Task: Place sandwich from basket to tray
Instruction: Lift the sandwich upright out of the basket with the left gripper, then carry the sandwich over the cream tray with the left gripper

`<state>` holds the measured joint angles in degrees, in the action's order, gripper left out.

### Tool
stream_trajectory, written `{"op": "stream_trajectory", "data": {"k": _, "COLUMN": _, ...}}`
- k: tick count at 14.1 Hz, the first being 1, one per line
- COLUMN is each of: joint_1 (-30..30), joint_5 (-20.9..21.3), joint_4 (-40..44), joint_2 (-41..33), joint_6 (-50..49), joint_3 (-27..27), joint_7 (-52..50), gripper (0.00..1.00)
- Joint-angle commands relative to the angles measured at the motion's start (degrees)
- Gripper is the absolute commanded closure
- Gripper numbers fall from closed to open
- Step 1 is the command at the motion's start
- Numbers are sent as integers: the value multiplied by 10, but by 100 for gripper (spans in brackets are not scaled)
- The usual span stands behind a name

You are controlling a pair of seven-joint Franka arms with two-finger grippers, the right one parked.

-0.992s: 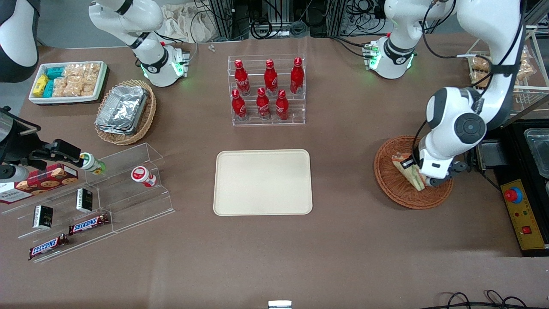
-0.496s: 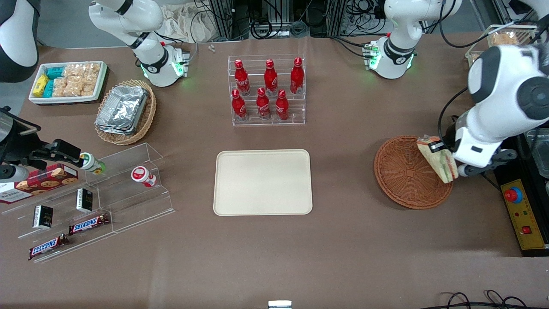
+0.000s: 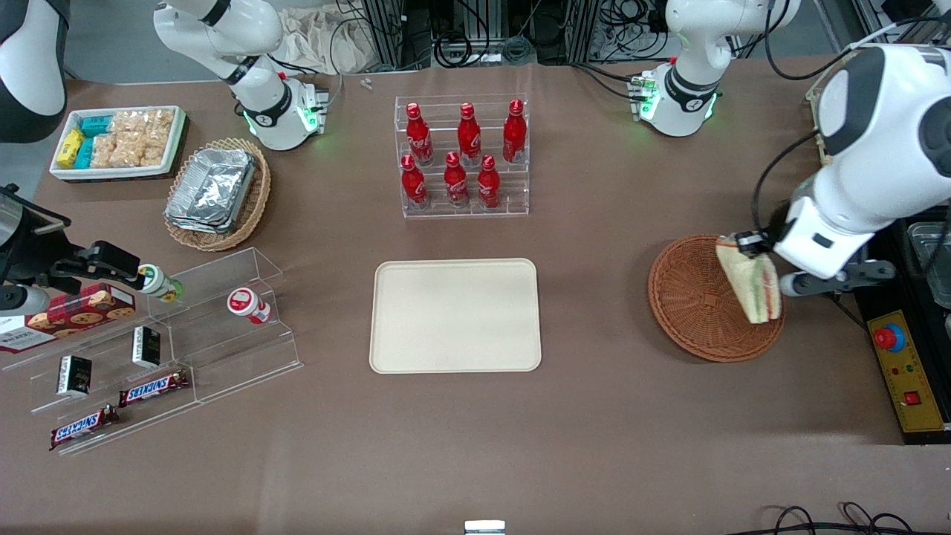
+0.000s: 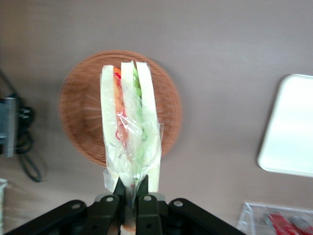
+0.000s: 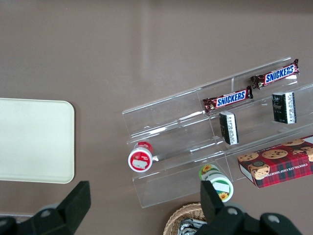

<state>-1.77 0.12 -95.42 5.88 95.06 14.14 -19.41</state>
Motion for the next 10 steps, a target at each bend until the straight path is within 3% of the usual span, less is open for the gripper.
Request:
{"op": "stream_trajectory", "data": {"k": 1, "joint_1": 2, "joint_5": -14, "joint_4": 27, "joint_2": 20, "joint_6": -19, "joint_3": 59, "joint_7": -52, "gripper": 100}}
{"op": "stream_trajectory", "data": {"k": 7, "joint_1": 3, "joint_5": -16, "joint_4": 27, "joint_2": 83, "joint_6": 57, "joint_3": 189, "joint_7": -104, "gripper": 100}}
{"op": "stream_trajectory", "data": {"k": 10, "joint_1": 50, "joint_5": 0, "joint_4": 25, "joint_2": 131, "joint_6": 107, "joint_3": 206, "joint_7": -158, "gripper": 100}}
